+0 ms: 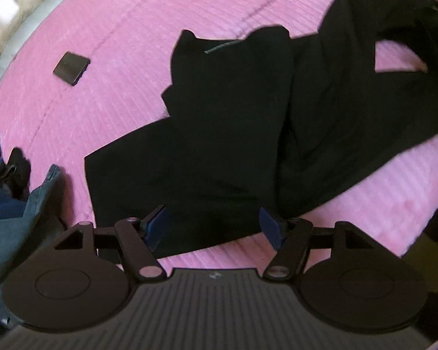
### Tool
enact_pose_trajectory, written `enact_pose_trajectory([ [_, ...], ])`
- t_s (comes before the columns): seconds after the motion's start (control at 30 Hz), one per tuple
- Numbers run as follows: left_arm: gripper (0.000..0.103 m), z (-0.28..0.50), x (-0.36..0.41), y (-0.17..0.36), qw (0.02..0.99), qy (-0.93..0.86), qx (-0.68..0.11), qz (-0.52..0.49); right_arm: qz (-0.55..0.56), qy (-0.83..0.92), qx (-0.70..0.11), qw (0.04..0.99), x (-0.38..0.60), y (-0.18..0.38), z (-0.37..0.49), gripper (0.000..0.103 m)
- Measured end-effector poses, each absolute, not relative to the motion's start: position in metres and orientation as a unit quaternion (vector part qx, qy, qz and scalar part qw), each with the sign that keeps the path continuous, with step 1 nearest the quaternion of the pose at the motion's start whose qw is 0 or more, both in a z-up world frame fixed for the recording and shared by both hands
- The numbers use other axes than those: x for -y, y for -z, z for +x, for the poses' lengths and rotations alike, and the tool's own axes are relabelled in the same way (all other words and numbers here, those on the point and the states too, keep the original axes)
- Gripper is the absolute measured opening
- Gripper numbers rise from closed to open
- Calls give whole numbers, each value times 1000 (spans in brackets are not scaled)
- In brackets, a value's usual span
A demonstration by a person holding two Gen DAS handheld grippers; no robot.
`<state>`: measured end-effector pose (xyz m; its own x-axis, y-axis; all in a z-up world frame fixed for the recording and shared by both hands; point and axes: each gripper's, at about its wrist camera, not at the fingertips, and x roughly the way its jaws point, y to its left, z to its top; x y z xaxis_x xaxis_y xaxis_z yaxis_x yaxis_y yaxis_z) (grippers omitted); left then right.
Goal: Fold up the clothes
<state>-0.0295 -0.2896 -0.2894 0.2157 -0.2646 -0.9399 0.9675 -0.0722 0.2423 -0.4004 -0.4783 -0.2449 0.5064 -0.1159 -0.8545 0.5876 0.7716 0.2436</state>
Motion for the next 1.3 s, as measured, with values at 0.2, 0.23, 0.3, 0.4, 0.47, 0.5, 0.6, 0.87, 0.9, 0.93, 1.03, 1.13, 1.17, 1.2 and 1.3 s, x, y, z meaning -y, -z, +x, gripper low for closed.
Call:
enact_pose_trajectory([
  [0.2, 64, -30, 320, 310, 581, 560, -341, 481, 197, 179, -509, 818, 445, 267, -345, 94],
  [0.23, 64, -30, 326, 313, 580, 566, -341, 476, 201, 184, -511, 815, 441, 270, -343, 94],
  [0.3, 64, -30, 336, 320, 578, 578, -340, 466, 209, 192, -514, 809, 433, 274, -340, 94],
  [0.4, 64, -30, 351, 331, 573, 596, -338, 450, 229, 206, -514, 800, 432, 280, -339, 94],
  [0.47, 21, -30, 361, 337, 571, 606, -337, 439, 241, 218, -515, 793, 431, 283, -340, 94],
  [0.5, 10, -25, 357, 332, 586, 593, -346, 430, 247, 224, -515, 790, 430, 283, -344, 94],
  [0.6, 4, -1, 342, 308, 644, 547, -385, 372, 266, 246, -506, 783, 433, 279, -360, 94],
  [0.87, 3, 132, 298, 203, 771, 325, -543, -73, 302, 284, -475, 776, 457, 258, -388, 94],
  [0.9, 3, 143, 301, 199, 773, 309, -542, -111, 302, 286, -472, 777, 461, 257, -388, 94],
  [0.93, 4, 159, 310, 200, 775, 283, -543, -157, 302, 287, -470, 778, 464, 256, -389, 94],
  [1.03, 9, 193, 334, 203, 781, 222, -538, -226, 299, 291, -465, 781, 472, 257, -389, 94],
  [1.13, 39, 193, 360, 198, 815, 248, -500, -155, 298, 293, -466, 780, 477, 260, -386, 94],
  [1.17, 47, 189, 367, 196, 823, 263, -487, -124, 298, 293, -466, 780, 479, 262, -385, 94],
  [1.2, 48, 183, 369, 200, 826, 276, -483, -92, 299, 294, -465, 780, 479, 262, -384, 94],
  [1.3, 63, 157, 373, 218, 824, 311, -474, 9, 299, 290, -464, 781, 479, 267, -378, 94],
])
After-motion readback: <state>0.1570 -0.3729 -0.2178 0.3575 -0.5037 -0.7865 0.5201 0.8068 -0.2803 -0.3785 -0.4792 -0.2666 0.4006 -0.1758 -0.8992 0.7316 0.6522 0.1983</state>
